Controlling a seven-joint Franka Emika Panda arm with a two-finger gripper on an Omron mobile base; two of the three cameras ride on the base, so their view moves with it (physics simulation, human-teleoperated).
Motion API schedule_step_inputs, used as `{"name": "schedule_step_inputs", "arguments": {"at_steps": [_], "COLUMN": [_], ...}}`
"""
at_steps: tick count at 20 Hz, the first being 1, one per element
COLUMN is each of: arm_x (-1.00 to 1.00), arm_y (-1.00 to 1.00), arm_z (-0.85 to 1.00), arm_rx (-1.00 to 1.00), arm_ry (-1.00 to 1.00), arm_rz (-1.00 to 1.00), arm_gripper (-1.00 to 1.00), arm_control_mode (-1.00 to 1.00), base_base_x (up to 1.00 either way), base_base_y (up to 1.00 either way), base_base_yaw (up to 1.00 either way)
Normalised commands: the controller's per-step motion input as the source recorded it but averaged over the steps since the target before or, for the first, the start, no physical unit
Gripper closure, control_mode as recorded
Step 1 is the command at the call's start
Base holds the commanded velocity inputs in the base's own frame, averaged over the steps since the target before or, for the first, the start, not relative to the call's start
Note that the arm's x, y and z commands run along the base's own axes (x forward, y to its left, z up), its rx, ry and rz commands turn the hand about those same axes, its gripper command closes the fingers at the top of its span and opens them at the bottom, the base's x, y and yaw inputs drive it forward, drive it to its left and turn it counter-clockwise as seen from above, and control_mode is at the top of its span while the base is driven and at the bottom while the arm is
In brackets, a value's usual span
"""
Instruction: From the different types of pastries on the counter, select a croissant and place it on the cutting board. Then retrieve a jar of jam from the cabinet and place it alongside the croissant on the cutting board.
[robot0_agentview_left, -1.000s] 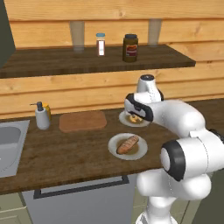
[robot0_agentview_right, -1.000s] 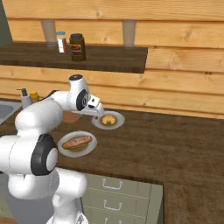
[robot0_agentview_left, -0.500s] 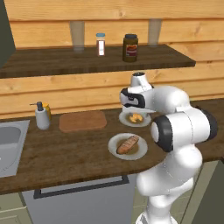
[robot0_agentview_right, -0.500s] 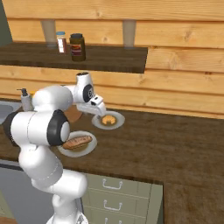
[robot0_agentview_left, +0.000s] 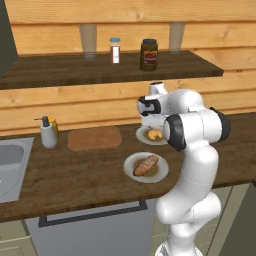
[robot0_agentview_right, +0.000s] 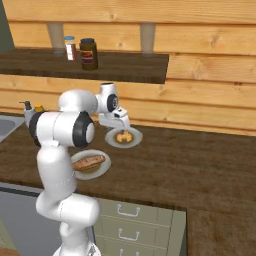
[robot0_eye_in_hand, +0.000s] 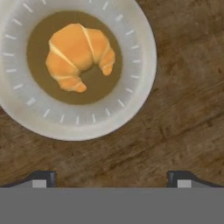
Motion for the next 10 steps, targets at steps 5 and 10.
{"name": "schedule_step_inputs", "arguments": {"at_steps": [5, 10], "arm_x": [0.08, 0.20], "arm_y": [-0.15, -0.15], "arm_z": [-0.33, -0.22], "arm_rx": [0.00, 0.05], "arm_ry": [0.03, 0.00], "arm_rz": [-0.14, -0.22], "arm_gripper": [-1.00, -1.00], "arm_control_mode": [-1.00, -1.00], "base_base_x": [0.00, 0.00], "base_base_y": [0.00, 0.00], "base_base_yaw": [0.00, 0.00]}}
